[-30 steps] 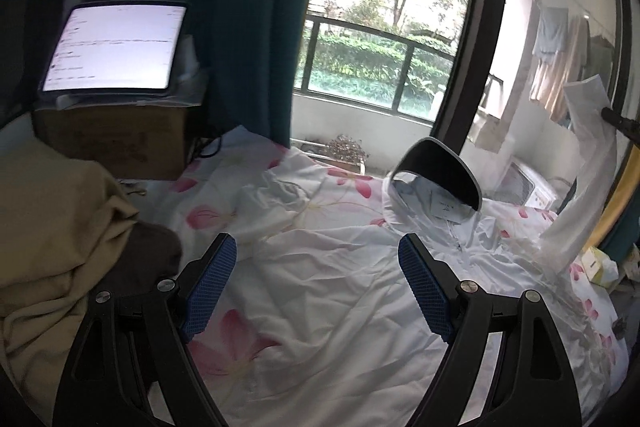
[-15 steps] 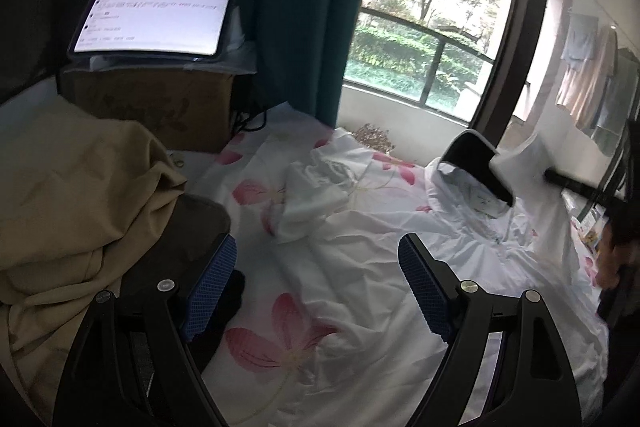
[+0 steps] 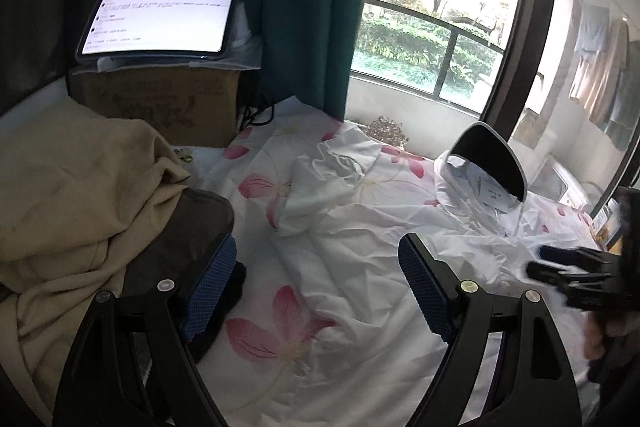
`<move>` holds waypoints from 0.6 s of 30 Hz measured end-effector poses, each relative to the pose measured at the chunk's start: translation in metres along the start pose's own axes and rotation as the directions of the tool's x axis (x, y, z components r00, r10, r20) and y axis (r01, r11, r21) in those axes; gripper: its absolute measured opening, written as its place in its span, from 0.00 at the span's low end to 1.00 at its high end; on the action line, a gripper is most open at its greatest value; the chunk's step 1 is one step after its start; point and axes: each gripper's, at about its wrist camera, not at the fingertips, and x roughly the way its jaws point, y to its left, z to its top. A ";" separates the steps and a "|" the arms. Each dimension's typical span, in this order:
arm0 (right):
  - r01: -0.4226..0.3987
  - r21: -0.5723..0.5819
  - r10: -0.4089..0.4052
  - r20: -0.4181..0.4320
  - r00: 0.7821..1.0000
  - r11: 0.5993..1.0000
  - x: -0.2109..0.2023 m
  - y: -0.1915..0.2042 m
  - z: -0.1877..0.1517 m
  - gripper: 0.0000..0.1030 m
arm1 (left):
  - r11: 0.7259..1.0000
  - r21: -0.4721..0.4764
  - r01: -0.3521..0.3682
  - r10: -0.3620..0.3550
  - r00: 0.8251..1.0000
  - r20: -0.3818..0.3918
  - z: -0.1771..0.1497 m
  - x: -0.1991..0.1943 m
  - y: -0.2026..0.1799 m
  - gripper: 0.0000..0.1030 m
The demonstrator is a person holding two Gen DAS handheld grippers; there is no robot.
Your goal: Fold large clothes
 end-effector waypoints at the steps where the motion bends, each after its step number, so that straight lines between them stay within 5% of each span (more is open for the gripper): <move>1: 0.024 0.011 -0.025 0.016 1.000 1.000 -0.014 -0.011 -0.005 0.62 | 1.000 0.004 0.000 0.000 1.000 -0.001 0.000 -0.001 -0.005 0.83; 5: 0.154 0.119 -0.160 0.044 0.986 0.981 -0.069 -0.079 -0.042 0.62 | 1.000 0.027 -0.002 0.003 1.000 -0.015 -0.001 -0.003 -0.030 0.83; 9: 0.337 0.212 -0.342 -0.011 0.939 0.917 -0.104 -0.141 -0.093 0.62 | 0.998 0.056 0.001 0.001 0.999 -0.037 -0.002 0.002 -0.060 0.83; 12: 0.349 0.265 -0.350 -0.045 0.936 0.899 -0.122 -0.170 -0.126 0.60 | 0.998 0.062 0.005 0.000 0.998 -0.070 -0.004 0.012 -0.085 0.83; 18: 0.325 0.243 -0.314 -0.082 0.946 0.914 -0.116 -0.184 -0.150 0.34 | 0.998 0.053 0.023 -0.016 0.993 -0.117 -0.010 0.019 -0.129 0.83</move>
